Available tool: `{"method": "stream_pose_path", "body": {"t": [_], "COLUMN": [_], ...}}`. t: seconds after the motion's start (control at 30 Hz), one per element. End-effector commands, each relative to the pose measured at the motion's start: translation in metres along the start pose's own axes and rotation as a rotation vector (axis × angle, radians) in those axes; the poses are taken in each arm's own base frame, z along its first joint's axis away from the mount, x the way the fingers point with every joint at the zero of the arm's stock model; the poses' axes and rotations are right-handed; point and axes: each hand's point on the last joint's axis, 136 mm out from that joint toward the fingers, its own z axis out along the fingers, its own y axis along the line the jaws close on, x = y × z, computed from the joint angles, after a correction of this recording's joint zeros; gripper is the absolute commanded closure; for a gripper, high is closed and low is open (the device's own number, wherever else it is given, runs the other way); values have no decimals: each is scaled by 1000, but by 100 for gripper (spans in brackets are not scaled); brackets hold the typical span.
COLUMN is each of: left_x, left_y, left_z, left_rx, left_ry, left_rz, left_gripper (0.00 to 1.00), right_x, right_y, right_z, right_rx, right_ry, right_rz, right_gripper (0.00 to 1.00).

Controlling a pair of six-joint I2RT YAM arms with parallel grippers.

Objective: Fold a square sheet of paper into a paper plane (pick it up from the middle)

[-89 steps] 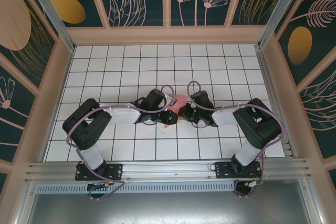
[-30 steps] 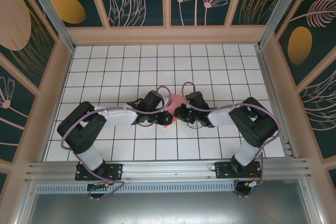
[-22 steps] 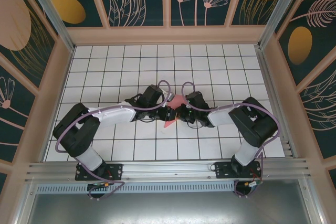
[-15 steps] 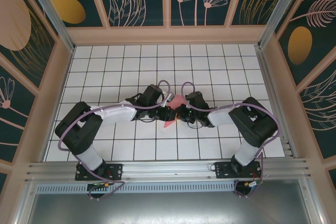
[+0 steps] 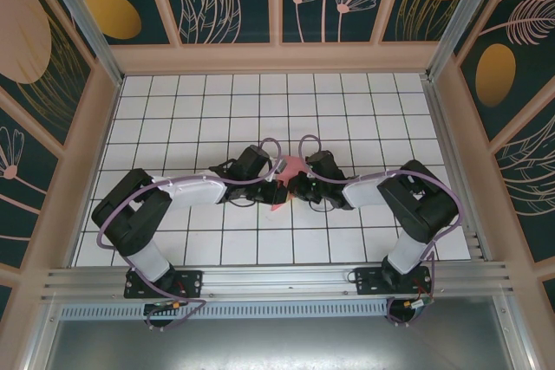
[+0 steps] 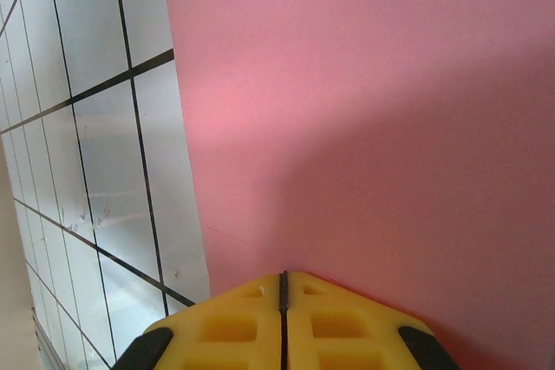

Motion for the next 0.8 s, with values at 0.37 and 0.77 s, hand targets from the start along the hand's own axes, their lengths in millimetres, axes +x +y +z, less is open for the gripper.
{"method": "stream_pose_path", "body": {"t": [0.37,0.77], "left_x": [6,9], "left_y": [8,25], "left_z": [7,22], "left_rx": [-16,-70], "left_ry": [18,42], "left_rz": [-14,-20], "left_gripper": [100,100], "right_x": [13,14], "right_y": [-46,-47], "right_z": [5,5], "right_rx": [173,179], "right_ry": [23,27], "right_rz": [29,28], "right_gripper": [90,90]}}
